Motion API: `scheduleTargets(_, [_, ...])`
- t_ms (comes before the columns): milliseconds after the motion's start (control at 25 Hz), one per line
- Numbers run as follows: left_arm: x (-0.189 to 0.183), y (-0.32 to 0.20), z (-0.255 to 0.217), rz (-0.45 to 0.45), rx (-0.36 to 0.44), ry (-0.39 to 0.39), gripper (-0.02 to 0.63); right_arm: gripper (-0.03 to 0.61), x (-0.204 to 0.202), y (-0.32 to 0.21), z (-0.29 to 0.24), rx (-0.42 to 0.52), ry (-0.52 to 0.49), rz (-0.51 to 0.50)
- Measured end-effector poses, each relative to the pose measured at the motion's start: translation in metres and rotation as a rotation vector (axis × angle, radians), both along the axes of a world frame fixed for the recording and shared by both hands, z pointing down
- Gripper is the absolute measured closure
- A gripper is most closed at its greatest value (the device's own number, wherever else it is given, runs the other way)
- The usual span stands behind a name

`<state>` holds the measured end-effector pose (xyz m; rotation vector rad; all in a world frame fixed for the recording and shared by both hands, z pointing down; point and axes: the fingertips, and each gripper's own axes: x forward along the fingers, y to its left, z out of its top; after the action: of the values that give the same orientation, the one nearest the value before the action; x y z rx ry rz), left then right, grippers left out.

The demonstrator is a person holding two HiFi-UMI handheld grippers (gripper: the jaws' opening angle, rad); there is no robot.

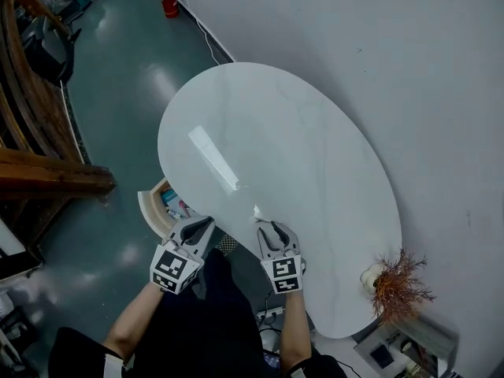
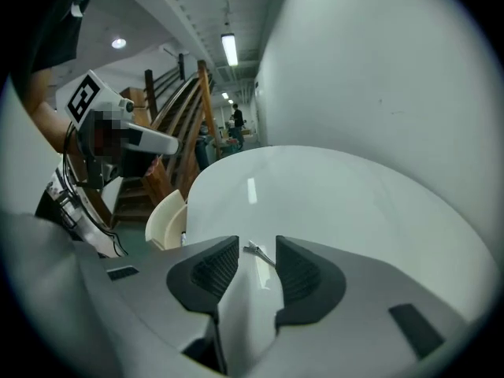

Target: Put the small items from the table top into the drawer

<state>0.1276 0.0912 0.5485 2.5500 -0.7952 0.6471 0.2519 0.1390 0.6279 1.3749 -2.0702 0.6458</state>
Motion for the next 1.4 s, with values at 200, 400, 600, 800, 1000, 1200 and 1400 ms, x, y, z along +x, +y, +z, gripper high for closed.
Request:
scheduleTargets(200, [-0.009,-0.003,-0.002,-0.024,0.003,-0.003,0.589,0.408,-0.006,-0.001,0.012,-0.027,0.018,-0.034])
scheduleTargets(400, [-0.015,-0.002,0.003,-0.029,-0.005,-0.007,0.589,0.394,-0.009,-0.005,0.018,-0.039,0.042,-0.047])
scheduleTargets(600, [-0.017,-0.003,0.005,-0.035,-0.011,-0.007,0.589,0.394,-0.009,-0.005,0.029,-0.074,0.061,-0.05])
scheduleTargets(800, [-0.019,-0.005,0.007,-0.038,-0.016,-0.009,0.589,0.394,-0.006,-0.008,0.032,-0.089,0.079,-0.033])
scheduleTargets(1000, [-0.02,-0.006,0.008,-0.038,-0.017,-0.011,0.589,0.396,-0.006,-0.008,0.033,-0.099,0.078,-0.022])
scheduleTargets(1200, [-0.02,-0.008,0.008,-0.034,-0.017,-0.01,0.589,0.457,-0.004,-0.011,0.034,-0.106,0.085,-0.002])
scheduleTargets(1400, [-0.022,-0.009,0.008,-0.03,-0.017,-0.01,0.589,0.521,-0.01,-0.01,0.034,-0.123,0.085,0.0])
